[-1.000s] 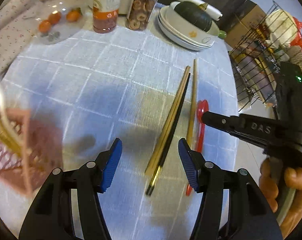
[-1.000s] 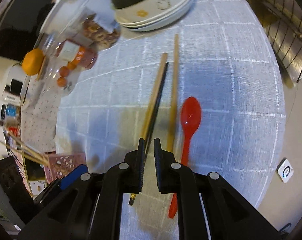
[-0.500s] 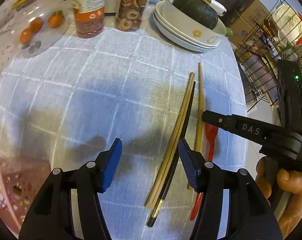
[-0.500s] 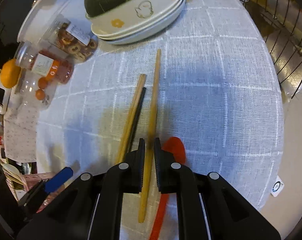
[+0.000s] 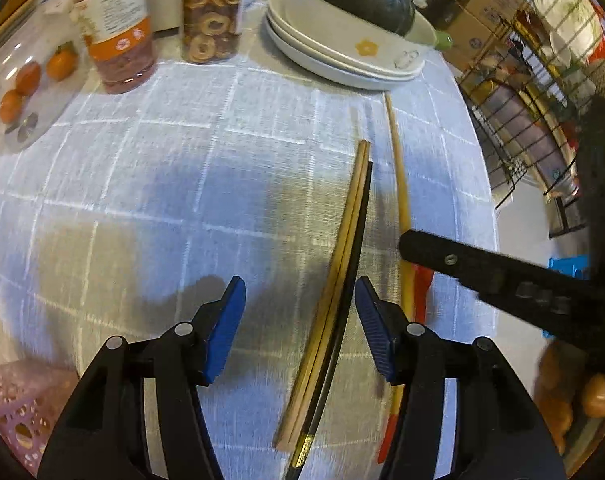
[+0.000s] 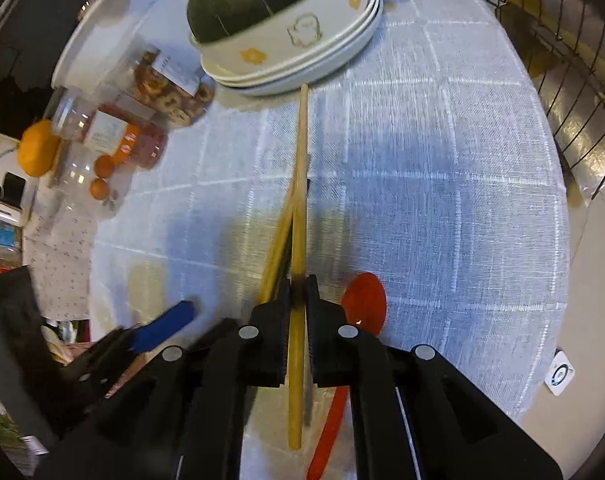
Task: Organize utensils
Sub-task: 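Grasp a wooden chopstick with the left tool while the right tool grasps another wooden chopstick, then lower both wooden chopsticks into the pink basket and open both tools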
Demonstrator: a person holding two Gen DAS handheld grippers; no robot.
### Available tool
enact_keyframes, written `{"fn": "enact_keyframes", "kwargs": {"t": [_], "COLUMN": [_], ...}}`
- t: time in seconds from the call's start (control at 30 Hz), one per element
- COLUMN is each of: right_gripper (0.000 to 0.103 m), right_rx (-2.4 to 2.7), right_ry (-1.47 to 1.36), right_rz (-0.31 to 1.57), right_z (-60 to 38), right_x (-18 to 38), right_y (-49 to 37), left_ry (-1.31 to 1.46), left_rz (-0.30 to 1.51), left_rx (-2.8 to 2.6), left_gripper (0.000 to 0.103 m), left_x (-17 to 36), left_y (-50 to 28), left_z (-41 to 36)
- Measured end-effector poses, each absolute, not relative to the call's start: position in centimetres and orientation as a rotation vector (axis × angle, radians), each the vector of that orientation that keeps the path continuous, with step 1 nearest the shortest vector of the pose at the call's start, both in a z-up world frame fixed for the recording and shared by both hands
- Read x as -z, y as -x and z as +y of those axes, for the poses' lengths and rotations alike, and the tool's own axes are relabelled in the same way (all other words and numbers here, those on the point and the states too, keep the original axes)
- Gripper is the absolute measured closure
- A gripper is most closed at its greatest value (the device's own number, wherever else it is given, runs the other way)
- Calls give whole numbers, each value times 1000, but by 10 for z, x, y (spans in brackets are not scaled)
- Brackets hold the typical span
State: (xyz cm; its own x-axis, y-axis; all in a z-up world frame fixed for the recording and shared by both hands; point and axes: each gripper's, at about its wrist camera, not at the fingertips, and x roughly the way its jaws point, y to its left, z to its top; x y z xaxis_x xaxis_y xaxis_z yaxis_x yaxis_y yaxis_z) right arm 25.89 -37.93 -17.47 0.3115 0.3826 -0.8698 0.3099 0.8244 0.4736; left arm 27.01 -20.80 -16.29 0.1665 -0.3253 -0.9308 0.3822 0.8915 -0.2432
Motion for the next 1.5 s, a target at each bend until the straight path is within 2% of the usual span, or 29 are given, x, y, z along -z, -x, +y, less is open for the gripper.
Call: {"fn": "enact_keyframes", "kwargs": {"t": [0.07,0.13,0.4,0.63,0.67,0.73,1.0,1.3,1.5], "right_gripper": [95,95,95,95,95,95,95,95,95], "right_rx": [-53,-56,-54,-39,-35,-29,-42,-85,-145], "right_ry": [-644,-651,-653,-656,-657,-654,-649,-595,-521], "right_rz": [1268,1256,1255,1248,1248,1247,1208,1131,1045], "right_z": [-382,-384,-384,-385,-387,-388,-386,-369,-339], "right_x": [170,168,170,168,168,167,150,121,86], "right_y": [-258,-257,-258,-257,-256,-255,-252,-249,-240], "left_ry": [-75,-91,-51,-180,-204,-244,-156,11,34], "left_rz": [1322,1333,1334,1314,1314,1316,1317,1105,895], "left_rx": [502,502,543,531,520,483,504,557,574], "left_gripper": [58,69,70,75,76,93,97,96,96], "left_x": [169,174,172,178,178,179,176,93,12], "left_y": [-273,-274,-276,-275,-277,-283,-291,-259,-222], "left_z": [-213,-216,-218,-240,-244,-249,-233,-179,-129]}}
